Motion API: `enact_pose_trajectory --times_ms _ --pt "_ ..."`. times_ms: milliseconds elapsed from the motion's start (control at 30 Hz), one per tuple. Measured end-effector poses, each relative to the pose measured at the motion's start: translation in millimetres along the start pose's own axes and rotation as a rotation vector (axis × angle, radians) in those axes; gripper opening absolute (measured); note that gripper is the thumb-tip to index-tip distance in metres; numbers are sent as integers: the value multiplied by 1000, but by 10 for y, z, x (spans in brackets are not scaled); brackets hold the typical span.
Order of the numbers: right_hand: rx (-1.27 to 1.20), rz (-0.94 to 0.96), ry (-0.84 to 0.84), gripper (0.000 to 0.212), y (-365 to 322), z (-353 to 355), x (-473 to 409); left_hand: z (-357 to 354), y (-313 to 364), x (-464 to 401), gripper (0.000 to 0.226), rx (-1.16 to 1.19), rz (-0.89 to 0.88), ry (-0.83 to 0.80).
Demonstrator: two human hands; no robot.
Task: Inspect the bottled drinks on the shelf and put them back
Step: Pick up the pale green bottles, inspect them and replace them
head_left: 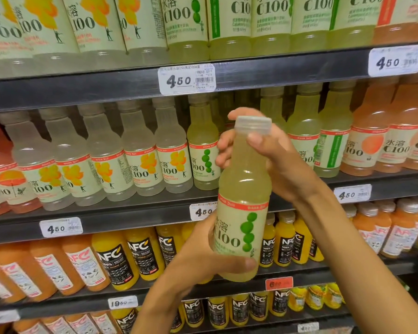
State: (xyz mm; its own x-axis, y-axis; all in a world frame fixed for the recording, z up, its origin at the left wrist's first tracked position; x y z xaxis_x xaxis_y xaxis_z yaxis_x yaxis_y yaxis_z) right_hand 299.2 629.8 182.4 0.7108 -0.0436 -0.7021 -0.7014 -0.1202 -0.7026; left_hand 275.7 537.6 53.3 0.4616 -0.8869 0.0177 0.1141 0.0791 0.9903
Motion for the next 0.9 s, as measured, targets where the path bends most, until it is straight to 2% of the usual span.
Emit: enact_pose_trajectory --times_ms 133,200,333,400,467,533,667,733,800,900 --pt "-53 -45 132 29 107 71 -12 -46 46 33 65 90 -26 -55" --pt "6 -10 170 28 53 78 -25 -1 101 29 68 99 -62 8" --pt "200 59 293 25 -54 120 -32 114 269 11 55 -56 -167 211" --pt "245 34 389 29 -58 149 -35 156 291 13 54 -27 -212 286" --pt "243 -12 433 33 -44 172 -51 163 259 16 54 74 -223 294" --pt "157 -75 401 38 -7 162 -86 108 210 -1 57 234 -172 193" --pt "-93 -154 274 37 93 38 -162 -156 233 21 65 595 -134 -222" --pt "-193 -171 254 33 139 -18 -181 -247 213 9 65 670 -102 -306" --pt "-190 -158 261 24 134 -13 -188 -215 135 -27 63 636 -112 -256" --pt "50 -104 326 22 50 115 -154 71 37 -83 52 368 -93 56"
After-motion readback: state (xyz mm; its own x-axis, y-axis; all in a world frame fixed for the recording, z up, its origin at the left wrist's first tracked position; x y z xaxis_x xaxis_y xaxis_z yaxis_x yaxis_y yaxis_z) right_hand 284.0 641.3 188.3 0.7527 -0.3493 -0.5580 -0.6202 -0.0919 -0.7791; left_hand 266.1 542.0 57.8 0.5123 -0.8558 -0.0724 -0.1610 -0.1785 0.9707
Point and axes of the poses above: each hand's wrist, its own x-axis away from the middle knuckle, its own z-axis out of the back of the hand, y = z × x, the point moved 8 cm from there along -x, towards the middle knuckle, and after that the axes turned 9 degrees about z, right-handed, at the moved point
